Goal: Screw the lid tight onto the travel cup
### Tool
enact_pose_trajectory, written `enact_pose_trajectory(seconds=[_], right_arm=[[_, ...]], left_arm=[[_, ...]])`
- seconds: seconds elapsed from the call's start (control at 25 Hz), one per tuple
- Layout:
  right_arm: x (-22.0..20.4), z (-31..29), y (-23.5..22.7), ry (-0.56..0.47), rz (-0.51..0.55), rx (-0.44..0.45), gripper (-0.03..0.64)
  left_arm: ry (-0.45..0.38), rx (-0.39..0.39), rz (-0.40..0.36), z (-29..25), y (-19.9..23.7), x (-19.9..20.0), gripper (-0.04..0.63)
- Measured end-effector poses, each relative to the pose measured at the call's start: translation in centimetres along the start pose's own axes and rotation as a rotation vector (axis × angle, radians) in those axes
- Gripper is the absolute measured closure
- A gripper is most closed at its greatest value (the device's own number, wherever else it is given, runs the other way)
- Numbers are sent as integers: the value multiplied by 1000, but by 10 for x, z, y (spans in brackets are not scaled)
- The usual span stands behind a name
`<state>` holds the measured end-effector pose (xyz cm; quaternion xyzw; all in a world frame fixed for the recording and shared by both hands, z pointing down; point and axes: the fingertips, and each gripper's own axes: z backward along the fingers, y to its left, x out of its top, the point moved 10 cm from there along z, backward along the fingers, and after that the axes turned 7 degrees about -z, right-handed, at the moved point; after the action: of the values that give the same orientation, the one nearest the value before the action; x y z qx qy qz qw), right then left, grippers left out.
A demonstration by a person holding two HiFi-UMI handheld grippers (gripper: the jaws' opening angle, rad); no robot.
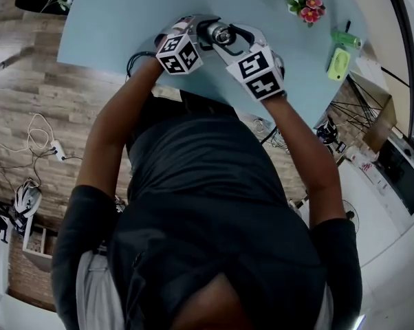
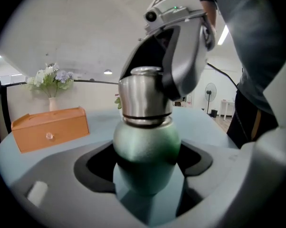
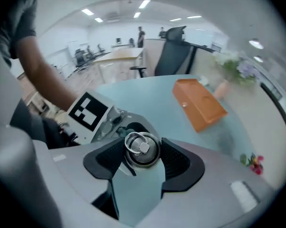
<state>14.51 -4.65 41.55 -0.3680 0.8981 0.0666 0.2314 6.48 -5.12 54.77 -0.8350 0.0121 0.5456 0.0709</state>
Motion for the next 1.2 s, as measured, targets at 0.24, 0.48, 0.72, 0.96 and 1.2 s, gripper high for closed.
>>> enact_pose_trajectory(seconds=[0.24, 0.48, 0.72, 0.96, 1.2], right_arm=[[-11, 0, 20, -143, -170, -208, 376], [-10, 0, 18, -129, -160, -192, 374], [-3, 10, 8, -67, -31, -54, 371], [17, 18, 4, 162, 691, 205, 371], [19, -3, 6, 310, 1118, 310, 373]], left_arm=[[1, 3, 0, 1, 0, 0, 170], [1, 3, 1, 1, 0, 0, 170], [0, 0, 3, -1, 0, 1, 170], [0, -2, 5, -1, 1, 0, 170], [1, 0, 5, -1, 0, 1, 170]])
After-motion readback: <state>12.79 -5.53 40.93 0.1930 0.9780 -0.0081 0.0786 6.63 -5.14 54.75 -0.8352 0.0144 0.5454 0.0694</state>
